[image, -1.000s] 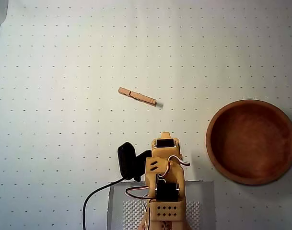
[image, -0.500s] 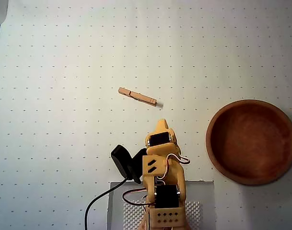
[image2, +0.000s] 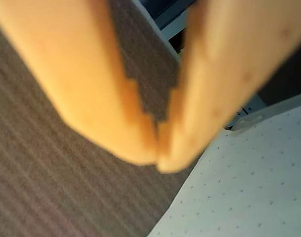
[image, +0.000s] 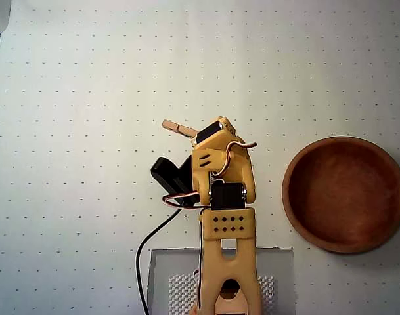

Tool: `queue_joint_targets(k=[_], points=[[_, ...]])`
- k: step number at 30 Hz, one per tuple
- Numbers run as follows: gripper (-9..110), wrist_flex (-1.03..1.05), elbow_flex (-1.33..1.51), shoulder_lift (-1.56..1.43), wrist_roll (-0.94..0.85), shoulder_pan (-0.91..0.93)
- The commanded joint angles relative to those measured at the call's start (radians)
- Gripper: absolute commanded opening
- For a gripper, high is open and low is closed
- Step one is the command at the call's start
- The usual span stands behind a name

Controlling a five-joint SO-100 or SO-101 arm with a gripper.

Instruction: Grasp a clothespin and put it in the bowl.

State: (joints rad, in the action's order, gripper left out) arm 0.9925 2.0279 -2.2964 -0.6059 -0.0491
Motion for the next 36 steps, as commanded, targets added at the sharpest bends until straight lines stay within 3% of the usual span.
queue_joint_targets(k=[1,6,11,20,36], points=[[-3,0.003,-0.207,0.163,-0.063,0.011],[-3,0.043,-0.356,0.316,-0.114,0.011],[-3,0.225,-0.515,0.474,-0.176,0.0],[-3,0.541,-0.709,0.726,-0.532,0.011],[-3,0.569,-0.732,0.752,-0.767,-0.04]])
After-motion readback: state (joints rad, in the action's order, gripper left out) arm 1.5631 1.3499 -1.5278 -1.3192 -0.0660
